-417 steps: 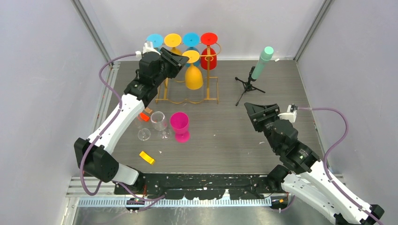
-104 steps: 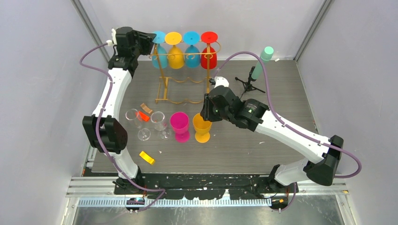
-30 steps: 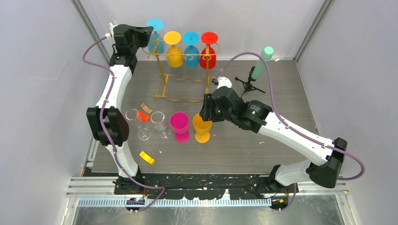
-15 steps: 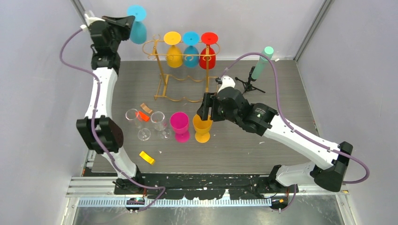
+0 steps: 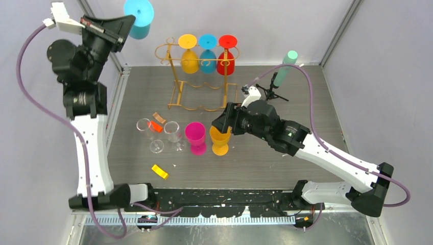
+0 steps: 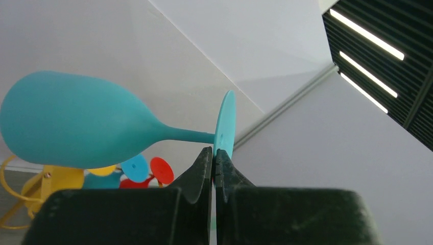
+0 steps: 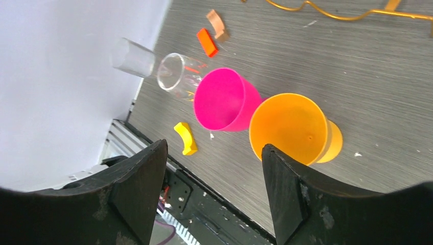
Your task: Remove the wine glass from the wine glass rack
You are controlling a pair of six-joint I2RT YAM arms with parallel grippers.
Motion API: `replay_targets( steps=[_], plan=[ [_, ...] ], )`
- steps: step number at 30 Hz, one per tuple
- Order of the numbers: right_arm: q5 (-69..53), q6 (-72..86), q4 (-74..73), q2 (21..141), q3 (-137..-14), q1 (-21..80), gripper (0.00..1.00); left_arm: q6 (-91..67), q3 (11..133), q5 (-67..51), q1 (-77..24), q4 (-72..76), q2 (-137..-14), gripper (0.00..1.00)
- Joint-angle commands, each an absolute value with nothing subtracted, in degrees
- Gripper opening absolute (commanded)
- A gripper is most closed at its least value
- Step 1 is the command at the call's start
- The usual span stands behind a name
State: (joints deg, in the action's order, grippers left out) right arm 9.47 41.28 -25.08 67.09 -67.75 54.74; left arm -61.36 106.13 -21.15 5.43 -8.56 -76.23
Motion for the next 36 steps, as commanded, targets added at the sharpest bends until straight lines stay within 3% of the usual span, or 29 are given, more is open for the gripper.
replay_targets(
  steps=[1, 5, 8, 12, 21, 26, 36],
  plan=[
    [7.07, 43.51, -13.73, 62.98, -64.81, 54.67, 0.74, -60.61, 101.19, -30.10, 5.45, -15.45, -67.88, 0.00],
    [5.81, 45.54, -4.67, 59.92, -60.18, 54.67, 0.79, -68.64, 95.22, -35.85, 5.21, -14.60, -62.31, 0.00],
    [5.06, 47.90, 6.80, 57.91, -55.23, 54.67, 0.82, -84.97, 84.63, -39.69, 3.55, 0.00, -58.62, 0.00],
    [5.40, 49.55, 16.38, 54.66, -50.99, 54.67, 0.83, -94.39, 78.76, -41.08, 0.81, 7.07, -57.03, 0.00],
    [15.53, 49.65, 25.08, 48.56, -43.85, 54.67, 0.83, -110.70, 63.94, -34.38, -7.20, 16.22, -51.88, 0.00],
    [17.80, 48.50, 23.73, 50.83, -46.44, 54.67, 0.79, -114.73, 62.12, -32.56, -9.37, 18.23, -53.47, 0.00],
    [16.30, 46.58, 33.40, 56.07, -47.44, 54.67, 0.80, -116.72, 62.41, -31.56, -13.70, 19.78, -54.87, 0.00]
  ],
)
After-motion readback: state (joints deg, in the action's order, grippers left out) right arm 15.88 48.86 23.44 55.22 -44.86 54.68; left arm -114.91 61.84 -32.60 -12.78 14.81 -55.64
